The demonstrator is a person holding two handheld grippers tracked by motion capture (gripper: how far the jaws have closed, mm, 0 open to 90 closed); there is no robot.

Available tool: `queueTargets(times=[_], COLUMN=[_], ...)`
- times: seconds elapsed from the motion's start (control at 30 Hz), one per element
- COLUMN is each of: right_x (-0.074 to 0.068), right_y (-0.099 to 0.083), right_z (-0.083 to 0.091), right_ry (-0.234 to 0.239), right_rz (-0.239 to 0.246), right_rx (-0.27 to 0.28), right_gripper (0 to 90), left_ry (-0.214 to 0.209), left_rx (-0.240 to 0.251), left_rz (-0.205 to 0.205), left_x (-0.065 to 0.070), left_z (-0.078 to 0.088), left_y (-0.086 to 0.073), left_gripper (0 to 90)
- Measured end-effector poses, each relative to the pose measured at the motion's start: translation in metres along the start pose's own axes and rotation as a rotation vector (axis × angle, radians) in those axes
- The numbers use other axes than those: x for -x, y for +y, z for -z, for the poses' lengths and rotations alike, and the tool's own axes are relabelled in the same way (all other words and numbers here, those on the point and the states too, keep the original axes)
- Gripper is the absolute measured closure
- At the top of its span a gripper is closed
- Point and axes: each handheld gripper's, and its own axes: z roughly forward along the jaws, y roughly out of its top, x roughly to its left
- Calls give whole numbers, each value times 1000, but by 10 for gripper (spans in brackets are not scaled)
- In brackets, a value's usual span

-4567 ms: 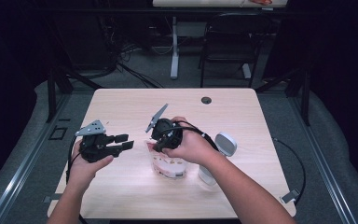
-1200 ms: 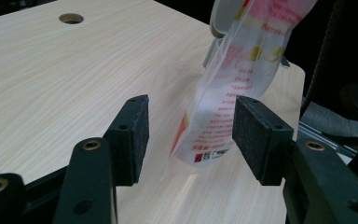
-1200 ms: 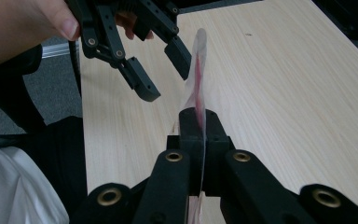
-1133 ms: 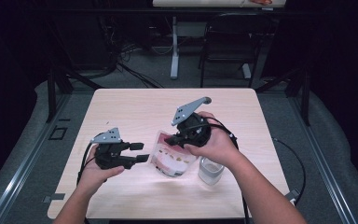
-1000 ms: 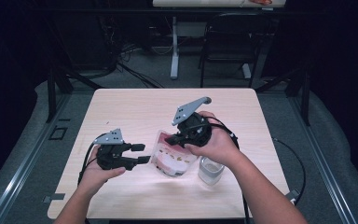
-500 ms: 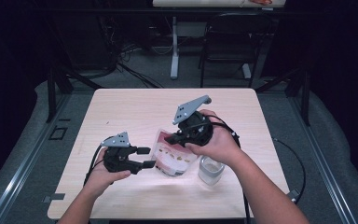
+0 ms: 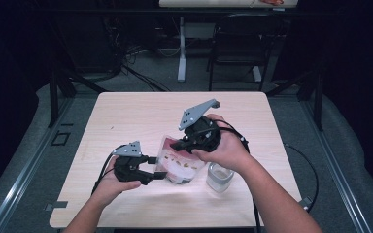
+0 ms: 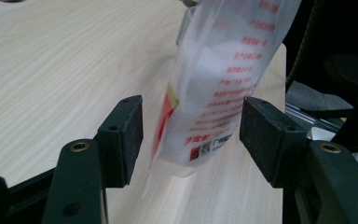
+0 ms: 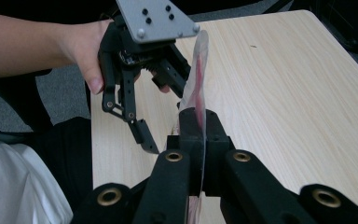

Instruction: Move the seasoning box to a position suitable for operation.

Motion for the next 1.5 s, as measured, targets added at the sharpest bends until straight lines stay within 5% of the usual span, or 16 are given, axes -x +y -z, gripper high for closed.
queueTargets(times=[0.57, 0.9, 1.13, 1.5], right_x=[-3, -6, -6, -4], right_y=[3, 5, 4, 2], right_z=[1, -2, -3, -1], right_ry=[15, 18, 32, 38], right_rz=[18, 30, 29, 22], right_rx=[1, -2, -8, 0], right_gripper=[900, 900, 900, 900], left_ry=[-55, -54, -31, -47], left_rx=[-39, -47, -72, -82], left_rz=[-17, -22, -39, -77], left_x=[1, 0, 0, 1], left_z=[-20, -26, -24, -22], left_y=[-7, -11, -12, -11], left_gripper=[379, 380, 544, 594])
